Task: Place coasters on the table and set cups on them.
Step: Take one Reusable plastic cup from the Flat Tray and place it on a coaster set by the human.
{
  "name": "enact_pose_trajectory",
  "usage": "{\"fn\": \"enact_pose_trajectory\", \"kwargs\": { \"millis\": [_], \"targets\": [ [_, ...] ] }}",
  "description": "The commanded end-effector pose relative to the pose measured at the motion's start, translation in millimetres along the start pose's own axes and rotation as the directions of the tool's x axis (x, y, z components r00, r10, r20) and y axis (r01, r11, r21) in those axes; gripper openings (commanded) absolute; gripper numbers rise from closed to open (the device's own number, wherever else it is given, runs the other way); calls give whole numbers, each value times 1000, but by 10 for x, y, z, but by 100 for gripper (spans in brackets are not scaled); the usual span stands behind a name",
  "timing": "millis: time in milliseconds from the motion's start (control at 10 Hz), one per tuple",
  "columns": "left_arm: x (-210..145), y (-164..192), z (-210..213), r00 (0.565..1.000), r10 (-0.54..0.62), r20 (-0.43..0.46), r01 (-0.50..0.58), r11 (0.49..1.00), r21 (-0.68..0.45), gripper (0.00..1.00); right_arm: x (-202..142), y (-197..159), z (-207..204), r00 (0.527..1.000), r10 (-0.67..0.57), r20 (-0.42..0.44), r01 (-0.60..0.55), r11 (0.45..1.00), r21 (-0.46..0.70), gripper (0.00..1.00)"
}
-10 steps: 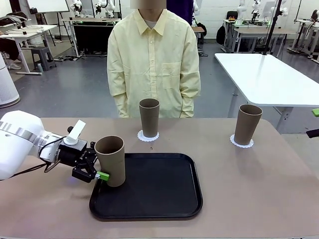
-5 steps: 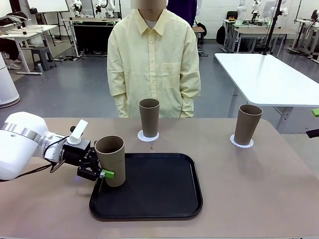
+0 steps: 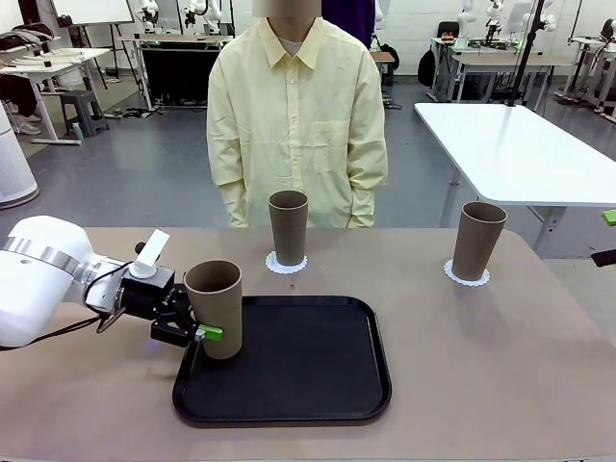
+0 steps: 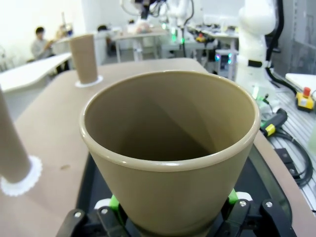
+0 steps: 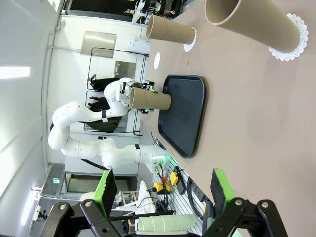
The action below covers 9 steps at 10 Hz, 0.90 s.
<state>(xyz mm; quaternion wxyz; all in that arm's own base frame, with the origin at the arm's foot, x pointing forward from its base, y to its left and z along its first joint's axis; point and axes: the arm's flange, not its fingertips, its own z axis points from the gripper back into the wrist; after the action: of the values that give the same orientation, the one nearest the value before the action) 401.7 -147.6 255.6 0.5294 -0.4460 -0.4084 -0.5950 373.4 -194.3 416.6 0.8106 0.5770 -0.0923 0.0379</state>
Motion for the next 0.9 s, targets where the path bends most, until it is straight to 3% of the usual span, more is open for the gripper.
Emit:
{"fn": "enact_pose_trajectory", "kwargs": {
  "millis": [0,400,600,800],
  "targets": [
    [423,-98,133,999,4,46,-6,998,58,0,0,3,5,1000,0,-1,0,1000,3,100],
    [1630,-63,593,993,-63,97,50,990,128,0,0,3,5,1000,0,-1,0,1000,3,100],
    [1856,-92,698,996,-34,78,24,992,127,0,0,3,5,1000,0,-1,0,1000,3,100],
    [1745,-46,634,993,-77,85,67,990,120,0,0,3,5,1000,0,-1,0,1000,3,100]
  ]
}}
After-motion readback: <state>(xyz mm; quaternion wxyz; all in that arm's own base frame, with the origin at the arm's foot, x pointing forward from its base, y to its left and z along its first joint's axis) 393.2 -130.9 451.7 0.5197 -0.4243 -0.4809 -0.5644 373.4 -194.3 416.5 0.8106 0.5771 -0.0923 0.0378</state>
